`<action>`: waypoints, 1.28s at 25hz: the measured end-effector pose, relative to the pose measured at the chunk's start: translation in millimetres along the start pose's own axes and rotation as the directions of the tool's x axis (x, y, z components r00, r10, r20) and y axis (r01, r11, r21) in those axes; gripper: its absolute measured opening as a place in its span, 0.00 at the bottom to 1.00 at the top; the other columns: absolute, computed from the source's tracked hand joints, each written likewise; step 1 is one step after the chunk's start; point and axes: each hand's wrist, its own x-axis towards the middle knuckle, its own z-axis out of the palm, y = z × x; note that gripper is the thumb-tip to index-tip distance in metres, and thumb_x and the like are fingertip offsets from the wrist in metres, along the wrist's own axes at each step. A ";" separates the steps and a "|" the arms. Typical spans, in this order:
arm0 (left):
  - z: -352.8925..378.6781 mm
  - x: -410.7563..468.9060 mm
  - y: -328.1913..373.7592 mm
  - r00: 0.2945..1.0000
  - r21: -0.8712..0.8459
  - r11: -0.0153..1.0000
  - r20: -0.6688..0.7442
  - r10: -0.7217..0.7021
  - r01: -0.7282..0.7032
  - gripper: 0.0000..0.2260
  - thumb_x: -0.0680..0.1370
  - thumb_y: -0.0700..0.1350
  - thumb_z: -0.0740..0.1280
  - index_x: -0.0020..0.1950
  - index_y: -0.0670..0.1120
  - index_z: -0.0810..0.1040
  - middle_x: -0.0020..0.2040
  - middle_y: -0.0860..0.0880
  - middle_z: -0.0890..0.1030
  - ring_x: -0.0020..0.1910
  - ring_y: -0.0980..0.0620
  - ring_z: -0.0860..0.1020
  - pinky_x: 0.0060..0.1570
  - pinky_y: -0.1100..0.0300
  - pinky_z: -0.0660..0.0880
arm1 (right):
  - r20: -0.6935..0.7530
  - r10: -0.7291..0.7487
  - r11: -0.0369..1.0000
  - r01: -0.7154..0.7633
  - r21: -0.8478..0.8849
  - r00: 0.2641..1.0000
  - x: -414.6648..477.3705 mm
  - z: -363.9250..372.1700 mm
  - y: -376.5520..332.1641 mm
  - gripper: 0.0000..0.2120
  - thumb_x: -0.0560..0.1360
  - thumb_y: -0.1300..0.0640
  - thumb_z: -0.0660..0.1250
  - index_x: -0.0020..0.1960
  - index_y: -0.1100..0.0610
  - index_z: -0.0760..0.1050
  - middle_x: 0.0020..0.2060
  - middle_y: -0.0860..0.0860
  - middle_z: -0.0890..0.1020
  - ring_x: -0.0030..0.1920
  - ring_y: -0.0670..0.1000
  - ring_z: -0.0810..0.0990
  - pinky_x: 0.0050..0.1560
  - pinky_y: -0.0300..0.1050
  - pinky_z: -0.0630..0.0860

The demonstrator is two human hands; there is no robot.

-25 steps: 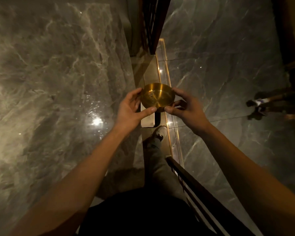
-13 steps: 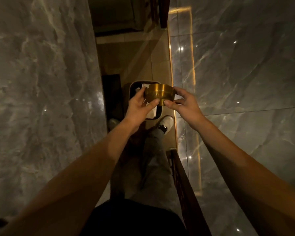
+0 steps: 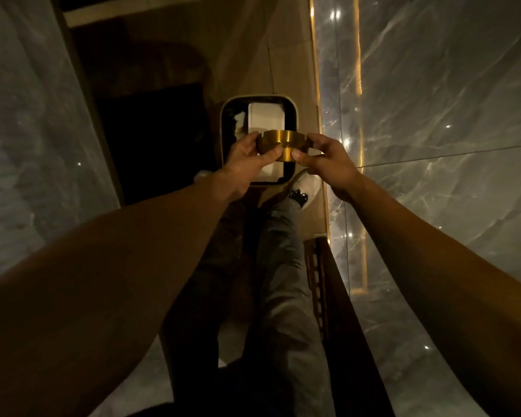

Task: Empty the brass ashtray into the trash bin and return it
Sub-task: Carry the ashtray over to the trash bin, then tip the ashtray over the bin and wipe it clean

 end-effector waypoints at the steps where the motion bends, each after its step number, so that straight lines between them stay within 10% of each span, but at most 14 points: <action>1: -3.1 9.7 -5.8 1.000 0.000 1.000 -0.008 -0.020 0.020 0.20 0.76 0.37 0.70 0.67 0.39 0.74 0.66 0.40 0.79 0.66 0.45 0.76 0.70 0.51 0.71 | -0.004 0.010 1.000 -0.010 -0.006 1.000 9.9 2.9 7.7 0.20 0.74 0.55 0.71 0.64 0.58 0.75 0.59 0.52 0.78 0.53 0.48 0.78 0.44 0.36 0.73; 7: -13.8 56.4 -45.9 0.986 -0.042 0.991 -0.105 -0.129 0.125 0.12 0.75 0.43 0.73 0.58 0.47 0.80 0.58 0.48 0.83 0.59 0.49 0.81 0.65 0.52 0.75 | -0.052 0.086 0.996 -0.084 0.036 0.995 58.1 22.0 46.7 0.22 0.74 0.52 0.72 0.64 0.57 0.73 0.58 0.48 0.79 0.56 0.49 0.79 0.51 0.42 0.77; 13: -22.9 88.2 -65.5 0.972 -0.113 0.983 -0.170 -0.163 0.146 0.10 0.74 0.45 0.75 0.54 0.48 0.82 0.47 0.55 0.85 0.42 0.64 0.84 0.37 0.72 0.78 | -0.132 0.148 0.983 -0.131 0.129 0.980 91.7 40.5 69.9 0.25 0.72 0.51 0.74 0.63 0.59 0.69 0.57 0.54 0.79 0.54 0.48 0.80 0.44 0.33 0.75; 20: -23.4 105.2 -78.4 0.943 -0.183 0.958 -0.210 -0.258 0.221 0.17 0.76 0.47 0.72 0.61 0.40 0.81 0.59 0.40 0.83 0.60 0.42 0.81 0.63 0.45 0.77 | -0.220 0.110 0.993 -0.095 0.076 0.969 119.9 58.8 86.6 0.19 0.72 0.48 0.73 0.55 0.54 0.68 0.53 0.52 0.79 0.52 0.49 0.79 0.44 0.33 0.73; 32: -9.9 118.3 -87.7 0.863 -0.184 0.948 -0.397 -0.313 0.259 0.18 0.73 0.55 0.74 0.54 0.44 0.76 0.62 0.42 0.79 0.59 0.45 0.79 0.61 0.50 0.78 | -0.235 0.095 0.995 -0.088 0.042 0.967 125.4 61.5 102.5 0.19 0.77 0.51 0.68 0.63 0.59 0.70 0.57 0.55 0.79 0.55 0.51 0.79 0.51 0.38 0.75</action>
